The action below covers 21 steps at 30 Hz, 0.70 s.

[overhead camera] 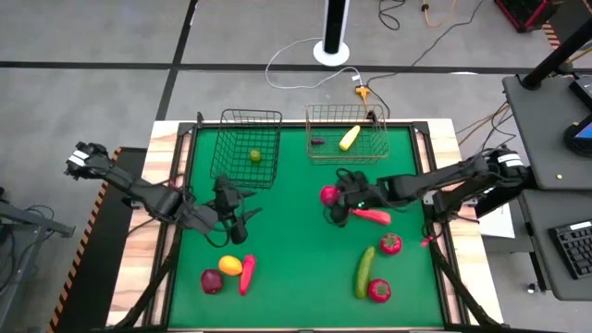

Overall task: Sort produce into baskets
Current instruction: Put the top tomato into the black wire basket

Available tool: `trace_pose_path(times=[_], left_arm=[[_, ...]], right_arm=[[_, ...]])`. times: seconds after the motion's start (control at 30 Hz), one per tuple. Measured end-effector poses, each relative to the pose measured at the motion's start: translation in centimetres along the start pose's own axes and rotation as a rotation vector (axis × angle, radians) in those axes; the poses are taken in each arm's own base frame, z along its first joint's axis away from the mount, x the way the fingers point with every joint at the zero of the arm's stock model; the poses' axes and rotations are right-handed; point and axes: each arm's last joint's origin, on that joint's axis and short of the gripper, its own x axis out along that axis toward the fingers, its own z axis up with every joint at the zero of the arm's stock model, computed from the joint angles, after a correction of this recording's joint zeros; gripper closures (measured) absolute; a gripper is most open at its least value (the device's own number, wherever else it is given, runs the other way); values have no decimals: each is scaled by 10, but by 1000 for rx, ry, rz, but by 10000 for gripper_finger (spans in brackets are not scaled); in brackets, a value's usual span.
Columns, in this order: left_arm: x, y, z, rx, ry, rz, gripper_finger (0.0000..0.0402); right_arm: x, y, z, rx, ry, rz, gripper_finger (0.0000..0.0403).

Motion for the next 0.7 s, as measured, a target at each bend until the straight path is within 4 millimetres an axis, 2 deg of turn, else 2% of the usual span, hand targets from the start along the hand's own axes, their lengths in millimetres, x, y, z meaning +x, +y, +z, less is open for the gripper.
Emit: trace_pose_path(times=[0.13,0.3,0.53,0.7], left_arm=[[6,-4,-10,-58,-56,-62,194],[11,-6,-22,-97,-135,-145,192],[19,-13,-29,-44,-196,-177,176],[31,-29,-25,25,-256,-232,163]], right_arm=[[-7,23,7,-153,-137,163,123],[-2,44,7,-297,-258,249,122],[11,57,7,-380,-333,376,122],[18,64,8,-419,-406,459,122]])
